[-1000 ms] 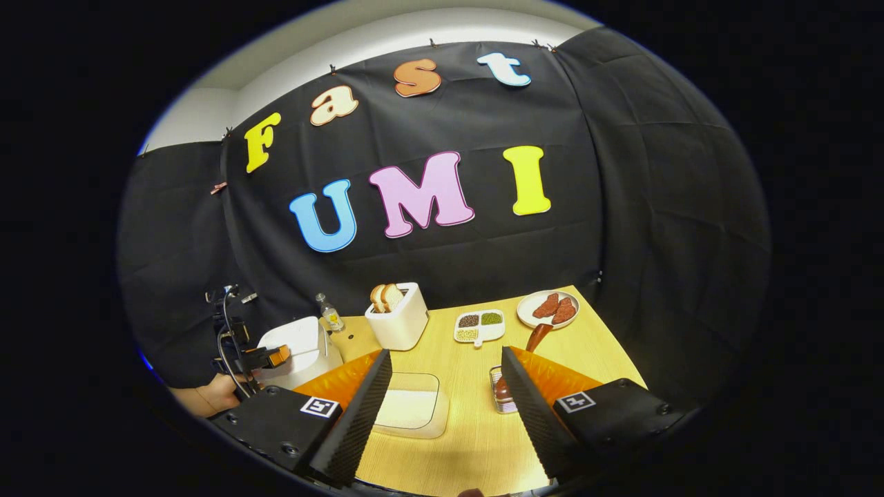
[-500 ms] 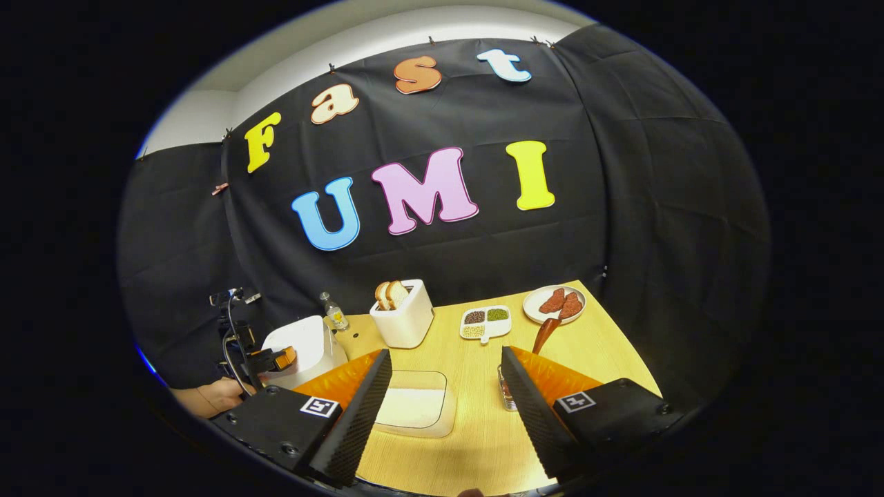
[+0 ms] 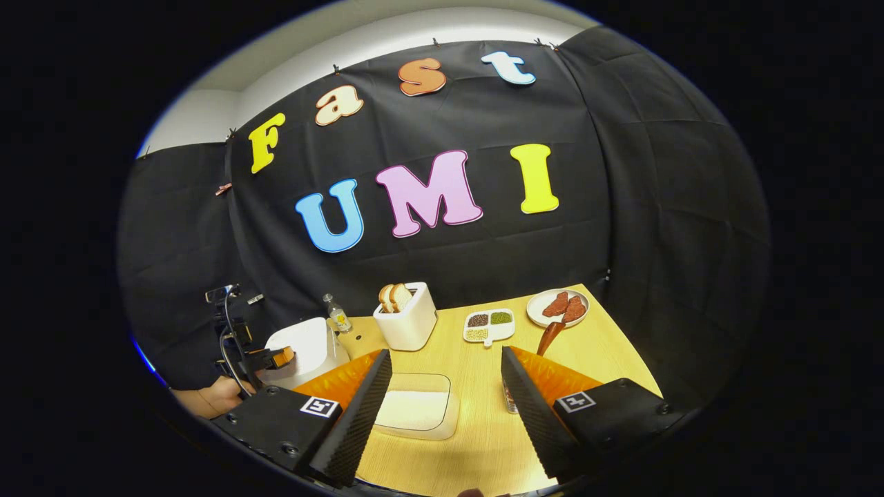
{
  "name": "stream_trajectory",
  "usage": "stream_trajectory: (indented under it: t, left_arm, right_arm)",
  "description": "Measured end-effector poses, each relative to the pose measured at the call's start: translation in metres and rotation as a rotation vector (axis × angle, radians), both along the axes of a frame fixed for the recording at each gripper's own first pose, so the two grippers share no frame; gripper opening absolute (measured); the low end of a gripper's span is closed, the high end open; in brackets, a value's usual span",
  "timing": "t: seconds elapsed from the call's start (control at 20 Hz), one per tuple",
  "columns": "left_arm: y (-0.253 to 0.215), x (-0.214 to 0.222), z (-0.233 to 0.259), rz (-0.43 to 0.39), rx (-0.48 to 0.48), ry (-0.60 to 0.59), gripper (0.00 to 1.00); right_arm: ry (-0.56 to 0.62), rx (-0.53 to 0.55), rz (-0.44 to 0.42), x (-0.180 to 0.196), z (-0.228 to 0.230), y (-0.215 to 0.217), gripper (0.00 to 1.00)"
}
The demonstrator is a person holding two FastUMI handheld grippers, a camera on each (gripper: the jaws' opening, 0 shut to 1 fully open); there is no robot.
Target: Close the left gripper, press the button to open the rice cooker; take a wooden spoon from the chopstick holder with the right hand, scoop a spoonful of rice and pour it into the rice cooker, then put the wooden spoon back into the chopstick holder.
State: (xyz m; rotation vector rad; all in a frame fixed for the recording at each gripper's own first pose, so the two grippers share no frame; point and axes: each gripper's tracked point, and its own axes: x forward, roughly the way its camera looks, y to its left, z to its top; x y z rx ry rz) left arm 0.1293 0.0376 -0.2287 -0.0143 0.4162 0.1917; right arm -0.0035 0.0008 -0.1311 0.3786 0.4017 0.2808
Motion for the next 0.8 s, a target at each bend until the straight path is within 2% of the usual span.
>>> stream_trajectory:
  t: [0.25, 0.8]
  left_arm:
    - [0.0, -0.004, 0.029, -0.022, -0.01, -0.049, 0.97]
    - [-0.034, -0.042, 0.129, -0.171, -0.041, -0.239, 0.97]
  right_arm:
    - [-0.003, 0.006, 0.008, 0.003, 0.001, 0.004, 0.98]
    - [-0.071, -0.003, 0.033, 0.016, 0.018, 0.018, 0.98]
